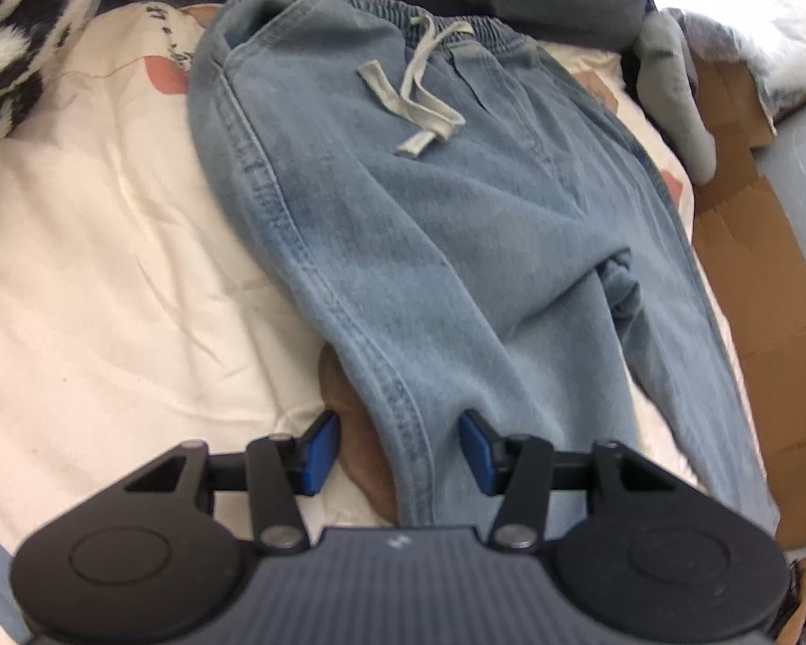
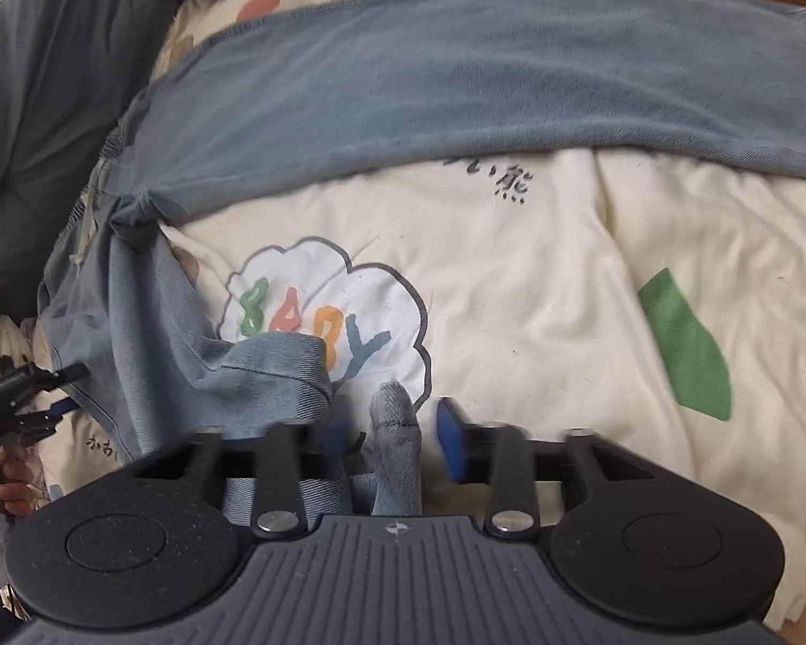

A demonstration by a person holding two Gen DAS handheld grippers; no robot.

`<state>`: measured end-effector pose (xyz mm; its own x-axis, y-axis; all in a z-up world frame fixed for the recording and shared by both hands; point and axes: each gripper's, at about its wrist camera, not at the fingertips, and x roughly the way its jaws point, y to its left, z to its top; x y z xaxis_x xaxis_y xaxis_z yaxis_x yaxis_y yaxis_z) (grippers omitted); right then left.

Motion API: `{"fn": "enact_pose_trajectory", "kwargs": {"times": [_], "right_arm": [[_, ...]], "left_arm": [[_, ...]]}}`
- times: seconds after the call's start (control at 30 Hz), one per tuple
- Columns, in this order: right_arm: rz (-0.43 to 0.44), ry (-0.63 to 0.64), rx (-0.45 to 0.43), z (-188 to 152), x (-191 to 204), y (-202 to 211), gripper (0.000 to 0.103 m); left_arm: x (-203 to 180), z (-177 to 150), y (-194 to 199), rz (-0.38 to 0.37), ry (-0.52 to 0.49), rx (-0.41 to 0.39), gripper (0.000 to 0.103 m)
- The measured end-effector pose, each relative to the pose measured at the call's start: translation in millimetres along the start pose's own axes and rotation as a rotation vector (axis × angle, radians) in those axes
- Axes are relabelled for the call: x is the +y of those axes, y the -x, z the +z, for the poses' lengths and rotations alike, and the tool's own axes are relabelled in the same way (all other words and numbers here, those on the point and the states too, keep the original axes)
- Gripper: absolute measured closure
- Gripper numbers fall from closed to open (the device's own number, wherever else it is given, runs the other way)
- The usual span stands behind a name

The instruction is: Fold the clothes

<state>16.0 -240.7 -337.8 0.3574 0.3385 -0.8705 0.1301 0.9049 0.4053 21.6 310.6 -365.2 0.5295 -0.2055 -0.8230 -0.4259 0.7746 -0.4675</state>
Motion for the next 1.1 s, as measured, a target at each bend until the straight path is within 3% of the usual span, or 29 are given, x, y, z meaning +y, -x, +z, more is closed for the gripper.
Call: {"fn": "enact_pose_trajectory", "kwargs": {"times": [0.07, 0.17, 0.7, 0.9, 1.1], "right_arm": [[0.002, 0.001, 0.002, -1, -2, -1, 0.093], [0.021, 0.022, -0.025, -5, 0, 11, 0.094], [-0.111, -0.145, -0.209, -78, -33, 160, 0.094], [-0.172, -0.192, -0.210, -117, -38, 197, 0.094], [-0.185, -0.246, -0.148, -159, -37, 203, 0.094]], "left_arm": [[2, 2, -1, -0.029, 0.021, 0.017, 0.092], [1, 5, 1, -0.039, 0.021, 0.018, 0.098], [-2, 18, 39, -0.016, -0.014, 0.025, 0.099], [0, 23, 46, -0.002, -0.037, 0.037, 0.099], [1, 24, 45, 0.011, -0.059, 0.051, 0.099]]}}
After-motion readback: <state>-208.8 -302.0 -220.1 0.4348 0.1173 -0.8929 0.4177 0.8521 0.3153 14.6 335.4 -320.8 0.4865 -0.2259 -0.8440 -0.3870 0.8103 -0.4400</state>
